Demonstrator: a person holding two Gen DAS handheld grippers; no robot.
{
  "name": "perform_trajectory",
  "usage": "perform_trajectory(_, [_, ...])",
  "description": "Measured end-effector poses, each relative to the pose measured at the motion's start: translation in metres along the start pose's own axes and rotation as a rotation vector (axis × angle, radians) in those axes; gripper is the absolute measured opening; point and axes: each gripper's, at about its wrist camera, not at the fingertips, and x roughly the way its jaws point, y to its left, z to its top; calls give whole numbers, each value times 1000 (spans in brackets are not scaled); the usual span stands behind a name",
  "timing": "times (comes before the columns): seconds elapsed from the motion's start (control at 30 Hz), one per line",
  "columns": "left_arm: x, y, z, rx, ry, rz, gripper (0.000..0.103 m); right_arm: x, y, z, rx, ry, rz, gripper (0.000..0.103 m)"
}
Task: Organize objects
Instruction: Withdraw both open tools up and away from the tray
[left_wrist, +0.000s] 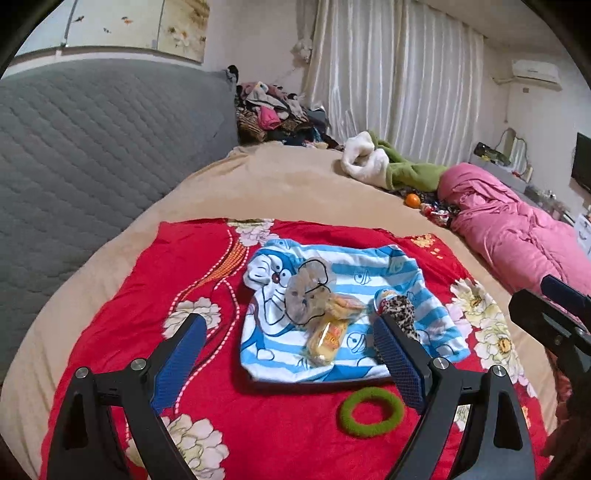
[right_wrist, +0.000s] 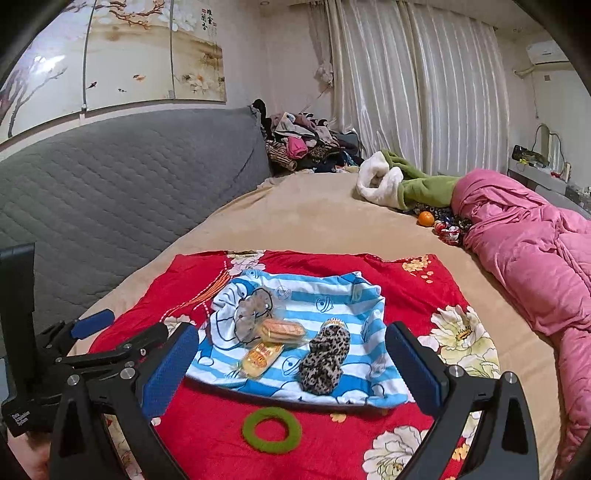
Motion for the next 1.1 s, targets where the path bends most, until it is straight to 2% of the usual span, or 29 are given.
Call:
perform_trajectory(0.4, [-34,8,-38,-8,-4,-11,92,-34,19,-33,-15,-12,-13,102])
perform_trajectory(0.6, [-48,10,-58,7,-18,17,92,-44,27,-51,-20,-6,-17,102])
perform_trajectory(0.8, [-61,16,-74,-1,-31,12,92,-54,32,-66,-24,-8,-25,102])
perform_trajectory(0.97, [-78,17,-82,9,-67,1,92,-68,37,-71,-35,-29,-31,102])
perform_trajectory(1.1, [-87,19,-89,-7,-64,-34,92,-77,41,-75,-48,-39,-35,102])
